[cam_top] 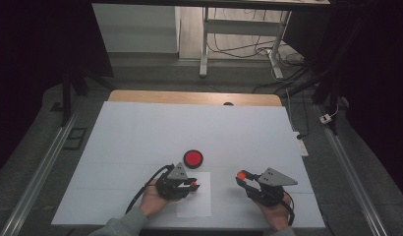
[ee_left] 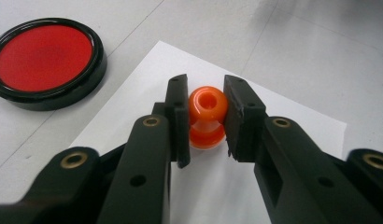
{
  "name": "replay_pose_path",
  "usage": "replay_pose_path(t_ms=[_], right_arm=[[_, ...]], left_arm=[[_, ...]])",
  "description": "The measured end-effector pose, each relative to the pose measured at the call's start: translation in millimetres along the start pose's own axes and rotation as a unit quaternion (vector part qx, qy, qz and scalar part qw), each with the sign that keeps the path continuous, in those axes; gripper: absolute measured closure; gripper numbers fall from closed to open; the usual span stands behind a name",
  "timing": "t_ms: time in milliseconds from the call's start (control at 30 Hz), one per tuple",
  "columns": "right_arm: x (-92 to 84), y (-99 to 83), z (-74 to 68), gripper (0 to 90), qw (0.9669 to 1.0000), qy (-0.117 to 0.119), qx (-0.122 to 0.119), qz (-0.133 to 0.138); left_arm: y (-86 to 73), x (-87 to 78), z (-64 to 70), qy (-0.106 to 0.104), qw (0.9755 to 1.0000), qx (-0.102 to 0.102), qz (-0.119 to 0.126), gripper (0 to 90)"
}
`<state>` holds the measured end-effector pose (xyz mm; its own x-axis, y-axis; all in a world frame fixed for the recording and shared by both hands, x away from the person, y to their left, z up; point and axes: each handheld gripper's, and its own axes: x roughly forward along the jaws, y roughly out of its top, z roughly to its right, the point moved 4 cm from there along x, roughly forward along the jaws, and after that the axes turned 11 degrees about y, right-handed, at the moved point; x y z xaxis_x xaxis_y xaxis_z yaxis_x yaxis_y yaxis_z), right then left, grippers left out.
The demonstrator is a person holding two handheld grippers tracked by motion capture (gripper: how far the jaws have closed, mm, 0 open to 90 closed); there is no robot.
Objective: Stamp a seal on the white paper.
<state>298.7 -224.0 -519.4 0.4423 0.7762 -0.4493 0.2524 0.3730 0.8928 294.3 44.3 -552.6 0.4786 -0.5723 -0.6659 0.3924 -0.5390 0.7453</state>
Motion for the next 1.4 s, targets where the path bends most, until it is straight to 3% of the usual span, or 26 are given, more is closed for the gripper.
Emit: replay_pose_path(t_ms=[600, 767, 1400], right_arm=[[0.3, -0.1, -0.3, 64.2, 1.0000, 0.000, 0.000, 0.000], [0.5, -0.1, -0.7, 64.2, 1.0000, 0.001, 0.000, -0.002], [-1.3, 0.7, -2.1, 64.2, 1.0000, 0.000, 0.000, 0.002]], left_arm=[[-3.1, 5.0, 1.7, 0.004, 0.9999, 0.013, -0.005, 72.5], [-6.3, 4.6, 5.0, 0.018, 0.9995, 0.027, 0.005, 72.7], [-7.7, 4.2, 7.9, 0.031, 0.9989, 0.035, 0.007, 73.2]])
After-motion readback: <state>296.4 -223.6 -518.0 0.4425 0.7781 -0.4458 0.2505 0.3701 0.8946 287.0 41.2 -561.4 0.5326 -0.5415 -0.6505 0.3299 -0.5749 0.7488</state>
